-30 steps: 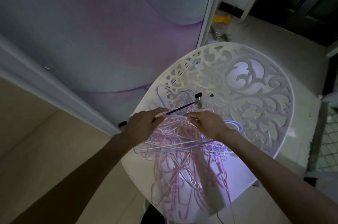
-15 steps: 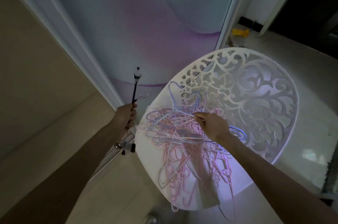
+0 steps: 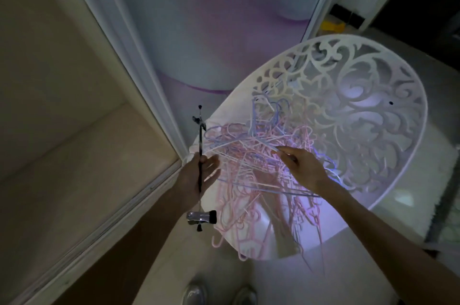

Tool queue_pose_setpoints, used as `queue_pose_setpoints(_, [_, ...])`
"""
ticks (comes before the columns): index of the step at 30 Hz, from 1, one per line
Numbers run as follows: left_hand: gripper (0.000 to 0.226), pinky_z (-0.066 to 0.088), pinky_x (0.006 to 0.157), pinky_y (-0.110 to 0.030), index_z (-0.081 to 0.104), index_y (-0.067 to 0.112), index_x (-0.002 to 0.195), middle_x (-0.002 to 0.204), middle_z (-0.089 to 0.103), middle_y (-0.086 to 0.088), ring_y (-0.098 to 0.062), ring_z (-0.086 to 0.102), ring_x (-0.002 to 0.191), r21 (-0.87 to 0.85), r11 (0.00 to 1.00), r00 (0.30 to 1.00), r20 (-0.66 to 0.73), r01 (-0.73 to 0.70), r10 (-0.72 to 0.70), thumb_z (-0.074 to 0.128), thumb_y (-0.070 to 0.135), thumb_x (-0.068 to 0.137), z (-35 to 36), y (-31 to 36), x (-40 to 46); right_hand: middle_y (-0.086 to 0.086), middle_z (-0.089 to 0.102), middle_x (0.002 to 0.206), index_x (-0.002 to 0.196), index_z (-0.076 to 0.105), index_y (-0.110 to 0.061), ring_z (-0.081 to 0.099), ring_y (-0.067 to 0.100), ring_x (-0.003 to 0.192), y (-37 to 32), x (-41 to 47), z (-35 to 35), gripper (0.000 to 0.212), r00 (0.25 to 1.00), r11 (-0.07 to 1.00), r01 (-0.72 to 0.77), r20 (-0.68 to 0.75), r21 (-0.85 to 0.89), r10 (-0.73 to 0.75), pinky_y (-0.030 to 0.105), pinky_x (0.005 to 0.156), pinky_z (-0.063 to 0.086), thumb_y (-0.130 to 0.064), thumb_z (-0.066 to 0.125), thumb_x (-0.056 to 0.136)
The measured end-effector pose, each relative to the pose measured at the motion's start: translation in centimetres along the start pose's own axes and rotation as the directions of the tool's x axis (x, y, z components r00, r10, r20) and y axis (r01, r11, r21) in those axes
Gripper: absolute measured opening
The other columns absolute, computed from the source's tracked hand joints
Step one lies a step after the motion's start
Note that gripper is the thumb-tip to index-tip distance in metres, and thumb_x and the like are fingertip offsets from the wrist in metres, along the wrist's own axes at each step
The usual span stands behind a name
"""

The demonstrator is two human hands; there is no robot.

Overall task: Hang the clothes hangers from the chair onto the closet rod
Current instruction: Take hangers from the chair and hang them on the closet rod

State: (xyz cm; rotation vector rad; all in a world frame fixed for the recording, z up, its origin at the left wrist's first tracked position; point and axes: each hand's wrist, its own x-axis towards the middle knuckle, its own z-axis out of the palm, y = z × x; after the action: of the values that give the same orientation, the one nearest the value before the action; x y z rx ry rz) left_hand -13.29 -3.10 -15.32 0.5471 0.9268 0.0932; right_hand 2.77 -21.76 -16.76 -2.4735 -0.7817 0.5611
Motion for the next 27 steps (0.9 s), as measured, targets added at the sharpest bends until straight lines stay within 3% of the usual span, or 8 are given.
queue_pose_setpoints(3, [0.042,0.040,0.101,-0.037,0.038,0.013,0.067,0.119,0.053,-0.009,-0.027,0.050,0.121,0.068,0.998,0.999,-0.035,0.014,-0.011,0.027,0.028,0.104,2.3,-1.3,-0.4,0.002,0.062,0.079,0.121,0.064,-0.018,0.056,0.014,0.070,-1.4,-1.9,2.5,0.031,0.993,0.985,-0.090,-0.064,0.147,0.100,0.024,0.064,0.038,-0.028,0.050,0.096])
queue_pose_setpoints(7, [0.037,0.038,0.085,-0.034,0.047,0.020,0.079,0.117,0.050,-0.007,-0.023,0.055,0.105,0.102,0.995,0.998,-0.064,0.015,-0.008,0.024,0.035,0.103,3.7,-2.1,-0.6,-0.011,0.043,0.058,0.115,0.065,-0.015,0.038,-0.001,0.048,-5.2,-4.8,5.5,0.027,0.994,0.926,-0.104,0.004,0.364,0.110,0.017,0.051,0.029,-0.023,0.045,0.098])
queue_pose_setpoints(11, [0.043,0.042,0.093,-0.038,0.043,0.014,0.137,0.118,0.056,-0.006,-0.026,0.053,0.119,-0.082,0.996,0.996,-0.088,-0.022,0.015,0.025,0.033,0.104,2.9,-1.9,-1.1,-0.012,0.042,0.063,0.127,0.052,-0.015,0.041,0.001,0.053,-6.2,-7.5,6.7,0.033,0.956,0.887,-0.174,0.291,0.428,0.048,0.022,0.056,0.033,-0.024,0.031,0.102])
queue_pose_setpoints(17, [0.039,0.038,0.042,-0.014,0.045,0.013,0.073,0.056,0.051,-0.002,-0.007,0.043,0.047,-0.076,0.996,0.955,-0.296,-0.049,0.024,0.024,0.020,0.104,0.1,-1.7,0.3,-0.002,0.056,0.073,0.120,0.056,-0.019,0.053,0.010,0.062,-5.3,-5.5,5.9,0.030,0.733,0.795,-0.493,0.662,0.353,0.160,0.014,0.054,0.039,-0.029,0.036,0.100])
queue_pose_setpoints(20, [0.034,0.027,0.029,-0.010,0.045,0.017,0.078,0.033,0.051,0.009,0.000,0.035,0.024,-0.008,0.996,0.912,-0.403,-0.084,0.074,0.022,0.018,0.104,-2.1,-1.7,1.8,0.006,0.060,0.096,0.115,0.055,-0.010,0.062,0.026,0.096,-2.4,-2.3,6.2,0.028,0.855,0.953,-0.291,0.468,0.081,0.222,0.018,0.067,0.045,-0.029,0.041,0.099])
queue_pose_setpoints(23, [0.036,0.045,0.059,-0.021,0.048,0.009,0.128,0.087,0.072,-0.007,-0.009,0.055,0.056,0.043,0.994,0.932,-0.348,-0.097,0.106,0.021,0.016,0.104,-2.5,-1.9,2.0,0.016,0.049,0.132,0.131,0.040,-0.004,0.048,0.031,0.125,-0.8,0.7,7.0,0.043,0.919,0.937,-0.278,0.225,-0.212,0.323,0.035,0.099,0.041,-0.028,0.046,0.095])
queue_pose_setpoints(25, [0.043,0.042,0.099,-0.033,0.036,0.002,0.142,0.140,0.048,-0.019,-0.031,0.057,0.110,0.090,0.994,0.948,-0.309,-0.054,0.080,0.022,0.017,0.105,-2.1,-2.1,2.4,0.016,0.042,0.136,0.133,0.034,-0.003,0.046,0.033,0.126,-0.8,2.2,7.9,0.048,0.913,0.902,-0.336,0.142,-0.271,0.383,0.041,0.101,0.039,-0.027,0.047,0.093])
queue_pose_setpoints(27, [0.041,0.038,0.104,-0.032,0.040,0.005,0.140,0.145,0.042,-0.016,-0.029,0.045,0.131,0.077,0.996,0.965,-0.252,-0.050,0.068,0.025,0.017,0.104,-1.6,-2.2,2.5,0.015,0.042,0.137,0.136,0.033,-0.002,0.047,0.033,0.126,-0.3,2.9,8.8,0.048,0.910,0.869,-0.339,0.107,-0.360,0.400,0.041,0.101,0.039,-0.023,0.044,0.095])
